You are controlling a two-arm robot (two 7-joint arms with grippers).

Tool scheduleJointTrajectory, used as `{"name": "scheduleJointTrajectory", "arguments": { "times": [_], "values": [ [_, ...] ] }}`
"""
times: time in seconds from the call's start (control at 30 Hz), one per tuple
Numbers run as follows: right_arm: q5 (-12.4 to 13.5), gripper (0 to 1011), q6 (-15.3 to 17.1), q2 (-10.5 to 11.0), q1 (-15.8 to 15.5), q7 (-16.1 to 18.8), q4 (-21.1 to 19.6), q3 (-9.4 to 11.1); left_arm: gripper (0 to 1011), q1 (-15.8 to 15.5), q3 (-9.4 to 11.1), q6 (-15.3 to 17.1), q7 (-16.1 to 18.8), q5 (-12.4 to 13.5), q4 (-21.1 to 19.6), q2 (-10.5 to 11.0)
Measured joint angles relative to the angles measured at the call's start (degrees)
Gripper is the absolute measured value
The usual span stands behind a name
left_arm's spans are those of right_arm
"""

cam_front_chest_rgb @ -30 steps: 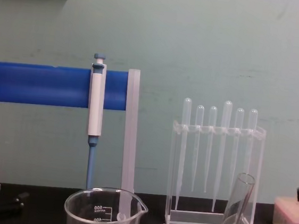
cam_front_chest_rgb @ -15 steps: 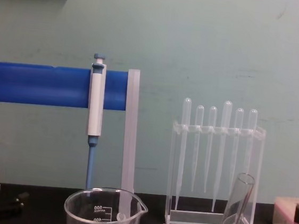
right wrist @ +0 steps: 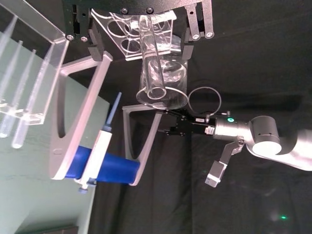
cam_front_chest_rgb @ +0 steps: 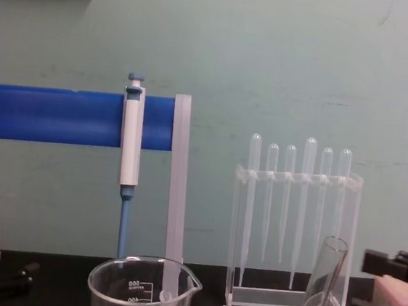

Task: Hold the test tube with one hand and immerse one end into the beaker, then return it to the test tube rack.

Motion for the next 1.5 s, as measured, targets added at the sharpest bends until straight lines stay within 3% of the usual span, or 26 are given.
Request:
{"name": "scheduleJointTrajectory", "arguments": {
  "times": [0.13,0.6,1.03,1.27,1.5],
  "values": [
    [-0.83,1003,0.85,-1.61,2.38,1.16,1.94,-1.11,1000,0.0,0.0,0.0,0.0,0.0,0.0,0.0],
    [-3.26,1003,3.09,-3.13,7.68,3.18,4.43,-4.22,1000,0.0,0.0,0.0,0.0,0.0,0.0,0.0],
    [-3.28,995,3.16,-3.56,8.51,3.36,5.46,-4.72,1000,0.0,0.0,0.0,0.0,0.0,0.0,0.0],
    [-3.29,863,3.14,-3.52,8.44,3.32,5.34,-4.69,1000,0.0,0.0,0.0,0.0,0.0,0.0,0.0],
    [-3.32,633,3.1,-3.49,8.39,3.3,5.27,-4.64,1000,0.0,0.0,0.0,0.0,0.0,0.0,0.0]
  ]
}}
